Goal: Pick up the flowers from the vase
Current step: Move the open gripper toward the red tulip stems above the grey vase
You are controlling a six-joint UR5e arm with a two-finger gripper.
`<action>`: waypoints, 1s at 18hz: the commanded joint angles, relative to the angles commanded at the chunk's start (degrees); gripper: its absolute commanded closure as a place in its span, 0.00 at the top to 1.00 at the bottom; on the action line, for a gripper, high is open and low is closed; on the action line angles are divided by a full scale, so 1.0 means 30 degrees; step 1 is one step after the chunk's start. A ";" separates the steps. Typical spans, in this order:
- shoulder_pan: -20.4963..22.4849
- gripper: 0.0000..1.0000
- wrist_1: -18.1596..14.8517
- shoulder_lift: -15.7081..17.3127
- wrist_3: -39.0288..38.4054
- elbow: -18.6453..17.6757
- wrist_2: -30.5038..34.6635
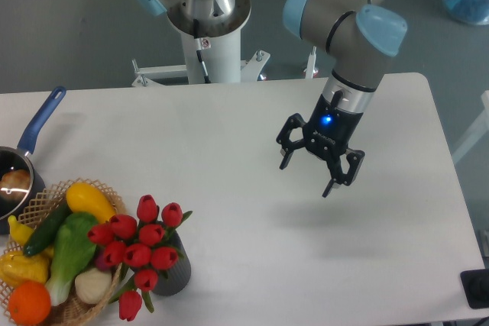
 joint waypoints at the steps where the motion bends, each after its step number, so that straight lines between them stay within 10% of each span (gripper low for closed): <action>1: -0.0088 1.00 0.0029 -0.0058 -0.0408 -0.0030 -0.1224; 7: -0.0760 1.00 0.0058 -0.0732 -0.1203 -0.0177 -0.6682; 18: -0.3310 1.00 0.1464 -0.2342 -0.1261 0.0144 -0.7008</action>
